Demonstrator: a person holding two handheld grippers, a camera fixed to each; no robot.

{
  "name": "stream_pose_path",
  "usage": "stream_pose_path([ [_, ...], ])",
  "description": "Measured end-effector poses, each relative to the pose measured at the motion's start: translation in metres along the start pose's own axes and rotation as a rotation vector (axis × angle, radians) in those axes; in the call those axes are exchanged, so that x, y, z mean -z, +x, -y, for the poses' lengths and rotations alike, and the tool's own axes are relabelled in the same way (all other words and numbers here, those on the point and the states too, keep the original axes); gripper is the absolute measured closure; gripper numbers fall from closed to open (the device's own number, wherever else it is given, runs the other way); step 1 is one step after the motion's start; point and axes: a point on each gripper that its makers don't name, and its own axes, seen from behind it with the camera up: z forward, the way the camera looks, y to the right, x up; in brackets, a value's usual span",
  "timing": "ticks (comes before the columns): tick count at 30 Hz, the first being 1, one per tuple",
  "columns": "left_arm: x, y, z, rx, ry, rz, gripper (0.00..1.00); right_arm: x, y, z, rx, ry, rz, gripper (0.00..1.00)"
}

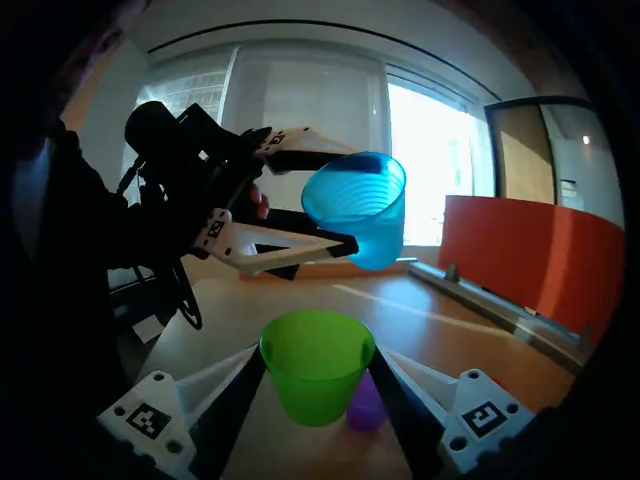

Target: Pour water

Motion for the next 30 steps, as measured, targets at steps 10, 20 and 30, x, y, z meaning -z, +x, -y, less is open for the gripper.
stream_pose_path([
  [10,-0.0024,0.0007,-0.0011,-0.036,-0.003,-0.005,0.14,0.0005,-0.0002,-0.0004,0.0,-0.001,-0.002,0.09],
  [20,-0.0036,0.0029,-0.0038,-0.063,-0.007,-0.01,0.14,0.0016,0.0001,-0.0008,-0.002,-0.001,-0.006,0.09],
  [30,-0.0044,0.0029,-0.0054,-0.088,-0.008,-0.011,0.14,0.0018,0.0001,-0.0005,-0.003,0.0,-0.008,0.09],
])
